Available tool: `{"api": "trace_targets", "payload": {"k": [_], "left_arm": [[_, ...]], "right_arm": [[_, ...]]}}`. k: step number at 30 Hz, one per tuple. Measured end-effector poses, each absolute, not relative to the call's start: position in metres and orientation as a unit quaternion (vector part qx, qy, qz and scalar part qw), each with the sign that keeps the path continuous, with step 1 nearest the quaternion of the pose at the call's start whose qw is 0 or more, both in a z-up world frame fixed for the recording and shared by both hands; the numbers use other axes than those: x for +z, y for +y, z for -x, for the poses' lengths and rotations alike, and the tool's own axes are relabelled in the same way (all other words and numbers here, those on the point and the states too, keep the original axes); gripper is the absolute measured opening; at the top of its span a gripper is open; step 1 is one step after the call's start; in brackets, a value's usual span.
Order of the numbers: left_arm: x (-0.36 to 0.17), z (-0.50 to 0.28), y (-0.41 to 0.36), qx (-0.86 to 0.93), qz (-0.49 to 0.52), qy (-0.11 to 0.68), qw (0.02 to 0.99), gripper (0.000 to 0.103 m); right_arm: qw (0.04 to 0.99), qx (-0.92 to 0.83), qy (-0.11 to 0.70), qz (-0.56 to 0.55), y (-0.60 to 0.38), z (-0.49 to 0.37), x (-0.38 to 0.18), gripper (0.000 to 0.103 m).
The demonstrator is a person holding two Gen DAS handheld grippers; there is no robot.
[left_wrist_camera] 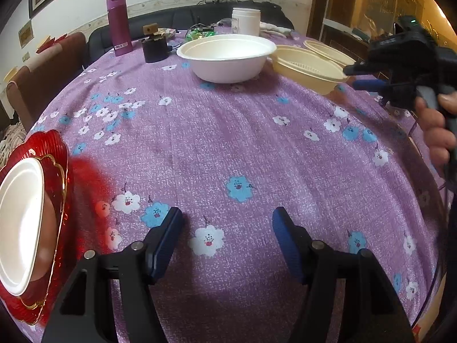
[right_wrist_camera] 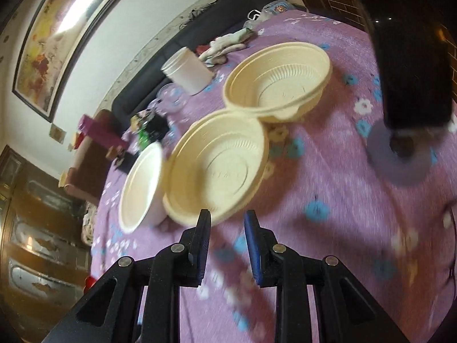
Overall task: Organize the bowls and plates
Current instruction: 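Move both tools to the larger cream-yellow plastic bowl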
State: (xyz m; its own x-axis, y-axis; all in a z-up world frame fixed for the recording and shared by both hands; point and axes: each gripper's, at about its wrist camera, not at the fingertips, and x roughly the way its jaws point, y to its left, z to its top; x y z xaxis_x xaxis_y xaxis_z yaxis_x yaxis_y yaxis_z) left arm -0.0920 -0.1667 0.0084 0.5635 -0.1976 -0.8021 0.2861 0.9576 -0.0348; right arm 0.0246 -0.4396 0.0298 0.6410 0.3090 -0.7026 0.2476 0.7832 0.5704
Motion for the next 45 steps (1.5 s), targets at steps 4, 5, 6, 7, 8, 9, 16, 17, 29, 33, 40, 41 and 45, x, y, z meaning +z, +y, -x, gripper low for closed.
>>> {"api": "trace_targets", "payload": {"k": [4,5,6,7,8,9,16,17,29,33,40,41,45], "left_arm": [[0.009,0.092,-0.166,-0.142,-0.044,0.446,0.883,0.065],[0.010,0.092,-0.166,-0.143,-0.043,0.446,0.883,0.065],[0.010,0.092,-0.166,-0.145,-0.042,0.445,0.883,0.065],[0.010,0.092,-0.166,-0.145,-0.041,0.445,0.883,0.065],[0.010,0.092,-0.166,-0.145,-0.041,0.445,0.883,0.065],[0.010,0.092,-0.166,-0.146,-0.040,0.444,0.883,0.065],[0.013,0.093,-0.160,-0.150,-0.023,0.437,0.887,0.065],[0.014,0.094,-0.159,-0.151,-0.020,0.435,0.887,0.065],[0.017,0.097,-0.158,-0.147,-0.017,0.425,0.893,0.065],[0.026,0.085,-0.162,-0.159,-0.012,0.432,0.887,0.065],[0.066,0.057,-0.187,-0.195,0.005,0.418,0.887,0.065],[0.071,0.051,-0.193,-0.196,0.006,0.415,0.888,0.065],[0.074,0.025,-0.221,-0.212,0.022,0.425,0.880,0.065]], "right_arm": [[0.836,0.003,0.428,-0.343,-0.451,-0.042,0.020,0.026],[0.835,0.003,0.427,-0.346,-0.453,-0.045,0.017,0.026],[0.835,0.010,0.426,-0.349,-0.454,-0.048,0.015,0.026],[0.833,0.017,0.427,-0.352,-0.454,-0.048,0.014,0.025],[0.833,0.017,0.426,-0.352,-0.454,-0.044,0.013,0.020],[0.833,0.017,0.421,-0.358,-0.454,-0.040,0.014,0.019],[0.841,0.042,0.384,-0.379,-0.421,0.028,0.045,0.010],[0.841,0.046,0.381,-0.380,-0.416,0.037,0.047,0.010],[0.875,0.043,0.349,-0.332,-0.401,0.111,0.067,0.011],[0.875,0.005,0.366,-0.316,-0.422,0.090,0.064,0.017],[0.875,-0.033,0.374,-0.304,-0.457,0.054,0.056,0.016],[0.873,-0.030,0.379,-0.307,-0.460,0.048,0.053,0.016],[0.870,-0.039,0.387,-0.302,-0.467,0.031,0.044,0.016]]}}
